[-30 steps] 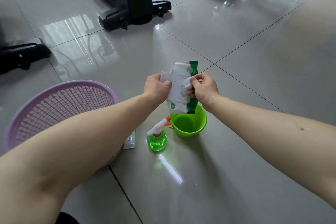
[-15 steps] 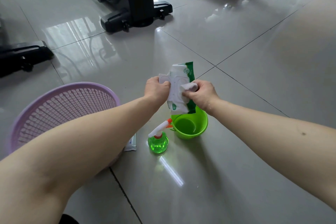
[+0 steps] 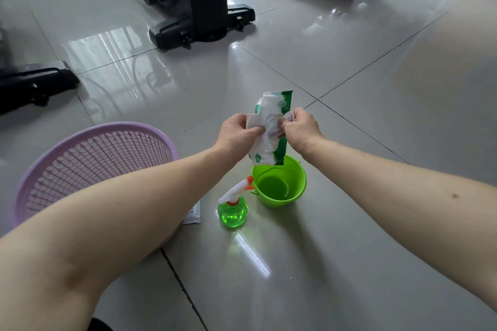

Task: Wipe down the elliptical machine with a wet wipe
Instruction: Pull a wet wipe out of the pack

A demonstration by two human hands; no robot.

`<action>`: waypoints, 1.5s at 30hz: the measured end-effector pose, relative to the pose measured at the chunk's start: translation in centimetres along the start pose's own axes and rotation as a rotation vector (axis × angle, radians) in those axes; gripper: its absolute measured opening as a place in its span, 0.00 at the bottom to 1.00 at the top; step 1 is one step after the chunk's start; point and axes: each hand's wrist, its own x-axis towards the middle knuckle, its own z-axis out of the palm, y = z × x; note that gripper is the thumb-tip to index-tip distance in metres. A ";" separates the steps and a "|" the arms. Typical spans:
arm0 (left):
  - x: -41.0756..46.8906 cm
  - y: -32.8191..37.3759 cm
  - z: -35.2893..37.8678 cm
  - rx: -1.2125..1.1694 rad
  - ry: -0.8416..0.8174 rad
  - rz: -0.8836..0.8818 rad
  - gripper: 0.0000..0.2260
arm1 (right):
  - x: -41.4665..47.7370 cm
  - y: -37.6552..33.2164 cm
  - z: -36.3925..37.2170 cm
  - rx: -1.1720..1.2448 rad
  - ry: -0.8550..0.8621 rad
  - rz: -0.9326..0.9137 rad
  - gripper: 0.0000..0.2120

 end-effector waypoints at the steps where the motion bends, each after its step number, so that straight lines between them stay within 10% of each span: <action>1: -0.4 0.1 -0.1 0.000 -0.022 0.021 0.12 | 0.1 -0.2 -0.1 0.019 0.005 0.020 0.04; 8: -1.4 -0.2 -0.3 -0.008 -0.175 0.319 0.24 | 0.2 -1.6 0.2 0.309 0.023 0.249 0.08; 16: -0.7 0.0 -0.1 0.202 0.152 0.351 0.18 | 0.0 -2.9 1.1 0.511 0.063 0.354 0.09; 24: 0.2 0.1 -1.0 0.417 0.130 0.443 0.14 | -0.5 -3.7 1.6 0.647 0.063 0.411 0.08; 45: 0.3 -0.7 -0.6 0.436 0.128 0.482 0.21 | -0.3 -2.8 3.0 0.569 0.062 0.353 0.07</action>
